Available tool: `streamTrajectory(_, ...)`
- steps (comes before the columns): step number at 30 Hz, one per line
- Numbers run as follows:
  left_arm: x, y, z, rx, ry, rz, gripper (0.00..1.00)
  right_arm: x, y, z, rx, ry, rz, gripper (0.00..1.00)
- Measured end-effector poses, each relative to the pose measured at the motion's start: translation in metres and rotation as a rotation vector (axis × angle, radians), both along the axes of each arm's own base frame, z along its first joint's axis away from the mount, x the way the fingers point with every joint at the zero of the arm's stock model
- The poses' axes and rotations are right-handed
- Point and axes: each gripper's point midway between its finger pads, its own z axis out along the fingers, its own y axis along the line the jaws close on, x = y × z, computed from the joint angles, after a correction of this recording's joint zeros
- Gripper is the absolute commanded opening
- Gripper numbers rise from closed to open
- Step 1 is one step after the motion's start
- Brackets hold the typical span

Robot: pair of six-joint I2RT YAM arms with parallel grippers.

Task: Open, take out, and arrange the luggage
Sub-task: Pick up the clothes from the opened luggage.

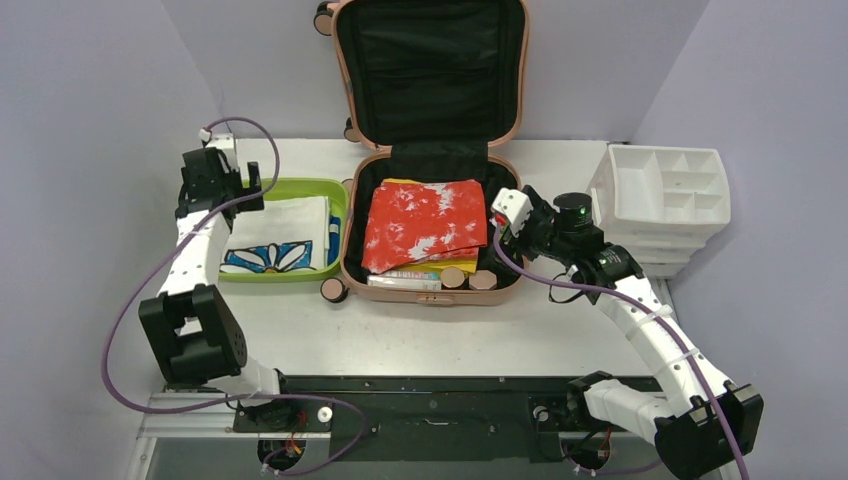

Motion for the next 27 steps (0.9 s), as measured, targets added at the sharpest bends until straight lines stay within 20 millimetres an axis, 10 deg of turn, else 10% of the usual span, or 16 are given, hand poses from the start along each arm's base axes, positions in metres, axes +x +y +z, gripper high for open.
streamTrajectory(5,0.005,-0.051,0.06,-0.056,-0.163,-0.14,0.96,-0.002,0.002,-0.002,-0.011,0.008,0.025,0.91)
streamTrajectory(14,0.008,-0.246,0.116,-0.336,-0.267,-0.641,0.96,0.016,0.048,0.003,-0.135,-0.035,0.192,0.91)
streamTrajectory(27,0.024,-0.339,-0.028,-0.509,0.165,-0.582,0.96,0.017,0.062,-0.012,-0.173,-0.051,0.232,0.91)
